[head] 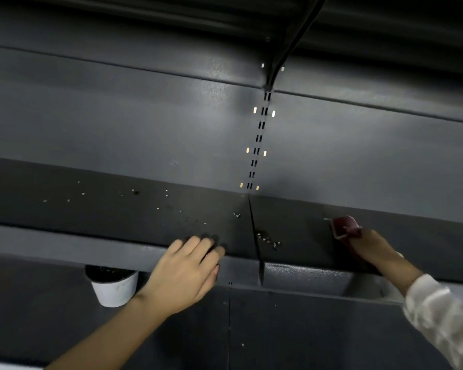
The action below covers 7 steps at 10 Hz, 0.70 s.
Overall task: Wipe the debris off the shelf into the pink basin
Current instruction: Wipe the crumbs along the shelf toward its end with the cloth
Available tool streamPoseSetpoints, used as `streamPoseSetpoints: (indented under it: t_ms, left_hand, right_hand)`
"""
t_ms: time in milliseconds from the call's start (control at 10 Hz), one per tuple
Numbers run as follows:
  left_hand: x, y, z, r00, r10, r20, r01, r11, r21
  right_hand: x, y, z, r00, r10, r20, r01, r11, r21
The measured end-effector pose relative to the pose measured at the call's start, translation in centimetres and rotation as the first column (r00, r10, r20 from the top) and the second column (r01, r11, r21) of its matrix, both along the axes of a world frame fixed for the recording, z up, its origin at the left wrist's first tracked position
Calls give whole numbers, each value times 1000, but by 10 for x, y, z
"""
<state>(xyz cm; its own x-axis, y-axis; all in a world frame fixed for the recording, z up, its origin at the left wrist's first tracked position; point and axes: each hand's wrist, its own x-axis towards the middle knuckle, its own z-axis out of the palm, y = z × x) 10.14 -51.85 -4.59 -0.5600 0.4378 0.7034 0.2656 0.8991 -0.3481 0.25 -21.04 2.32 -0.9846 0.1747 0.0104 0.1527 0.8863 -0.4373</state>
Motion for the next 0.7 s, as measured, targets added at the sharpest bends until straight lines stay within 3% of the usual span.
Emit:
streamPoseSetpoints:
  t_ms: [200,300,400,500,700]
  left_hand:
    - [0,-32,1,997,-74,18,73,997,37]
    - [0,-40,0,995,-93,24,92,995,22]
    - [0,-40,0,994,-102,28,100,994,50]
    - [-1,-38,2,994,-110,23,109,993,51]
    - [1,-68,1,997,-79,-23,80,996,34]
  right_hand:
    - [21,-90,-4,996,82,-29,-81,996,38]
    - [25,-135,-6,997,43,-62,-45,998,-36]
    - [28,-179,-7,993,36,-115,-37,999,-1]
    - [19,-204,-5,989,-13,-150,-7,992,-128]
    - [10,-163,23,966,-114,-233,53,966,-254]
